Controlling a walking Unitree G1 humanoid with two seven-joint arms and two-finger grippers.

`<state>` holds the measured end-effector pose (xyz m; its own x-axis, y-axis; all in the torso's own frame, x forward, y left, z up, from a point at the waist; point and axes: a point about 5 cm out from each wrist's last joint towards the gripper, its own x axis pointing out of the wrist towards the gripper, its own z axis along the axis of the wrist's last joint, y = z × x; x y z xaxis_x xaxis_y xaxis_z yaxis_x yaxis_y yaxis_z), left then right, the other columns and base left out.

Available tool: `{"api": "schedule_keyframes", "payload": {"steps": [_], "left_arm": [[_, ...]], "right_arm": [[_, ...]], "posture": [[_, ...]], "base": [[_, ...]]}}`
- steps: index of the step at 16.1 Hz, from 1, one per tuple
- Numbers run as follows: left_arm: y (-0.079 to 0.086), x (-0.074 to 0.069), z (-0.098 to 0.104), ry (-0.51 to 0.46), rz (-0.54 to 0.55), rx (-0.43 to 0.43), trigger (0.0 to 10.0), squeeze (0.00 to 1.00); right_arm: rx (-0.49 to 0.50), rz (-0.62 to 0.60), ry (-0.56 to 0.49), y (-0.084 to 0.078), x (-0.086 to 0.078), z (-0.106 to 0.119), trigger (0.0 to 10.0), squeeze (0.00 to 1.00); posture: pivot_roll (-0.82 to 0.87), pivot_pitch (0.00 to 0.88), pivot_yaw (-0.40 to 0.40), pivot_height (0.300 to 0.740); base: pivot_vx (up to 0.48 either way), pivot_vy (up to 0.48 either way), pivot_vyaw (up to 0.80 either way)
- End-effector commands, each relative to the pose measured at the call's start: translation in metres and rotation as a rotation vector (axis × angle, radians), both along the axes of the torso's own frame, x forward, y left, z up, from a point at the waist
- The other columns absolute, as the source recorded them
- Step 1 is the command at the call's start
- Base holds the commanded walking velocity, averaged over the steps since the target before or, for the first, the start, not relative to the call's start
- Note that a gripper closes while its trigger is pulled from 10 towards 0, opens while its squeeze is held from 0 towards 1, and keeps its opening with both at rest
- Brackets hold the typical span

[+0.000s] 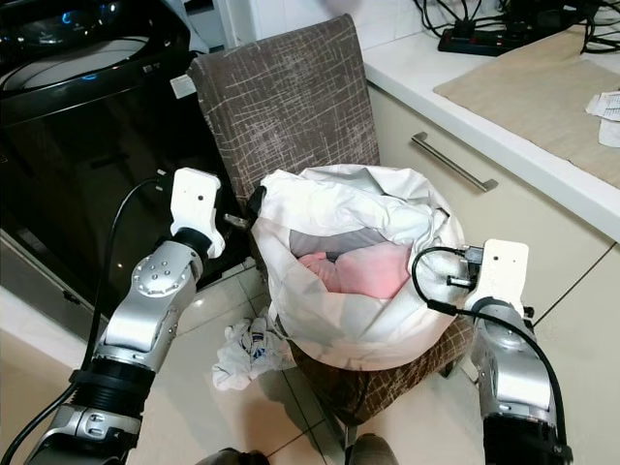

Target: Clothes washing

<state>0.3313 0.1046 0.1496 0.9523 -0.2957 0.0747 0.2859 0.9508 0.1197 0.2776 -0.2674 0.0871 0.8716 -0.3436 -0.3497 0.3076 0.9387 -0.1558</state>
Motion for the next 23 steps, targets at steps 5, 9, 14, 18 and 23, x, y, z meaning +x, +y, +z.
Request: {"api": "schedule_keyframes", "payload": {"steps": [5,9,14,18,23], "left_arm": [[0.009,0.000,0.002,-0.009,0.027,0.001,10.0,0.00],[0.008,-0.002,0.002,-0.013,0.030,0.001,10.0,0.00],[0.007,-0.004,0.002,-0.013,0.023,0.001,10.0,0.00],[0.005,-0.003,0.002,-0.013,0.015,0.002,10.0,0.00],[0.006,-0.003,0.003,-0.017,0.013,0.006,10.0,0.00]], "right_arm": [[0.008,0.031,0.015,0.011,0.016,-0.007,10.0,1.00],[0.037,0.159,-0.004,0.035,0.014,-0.006,10.0,1.00],[-0.065,0.179,0.030,0.023,0.003,0.005,10.0,1.00],[-0.036,0.211,0.018,0.033,0.005,0.008,10.0,1.00],[-0.026,0.222,0.008,0.042,0.009,0.012,10.0,1.00]], "posture": [[-0.25,0.039,0.113,0.740],[-0.25,0.042,0.106,0.740],[-0.26,0.042,0.105,0.740],[-0.27,0.035,0.109,0.740],[-0.25,0.029,0.111,0.740]], "base": [[0.000,0.000,0.00],[0.000,0.000,0.00],[0.000,0.000,0.00],[0.000,0.000,0.00],[0.000,0.000,0.00]]}}
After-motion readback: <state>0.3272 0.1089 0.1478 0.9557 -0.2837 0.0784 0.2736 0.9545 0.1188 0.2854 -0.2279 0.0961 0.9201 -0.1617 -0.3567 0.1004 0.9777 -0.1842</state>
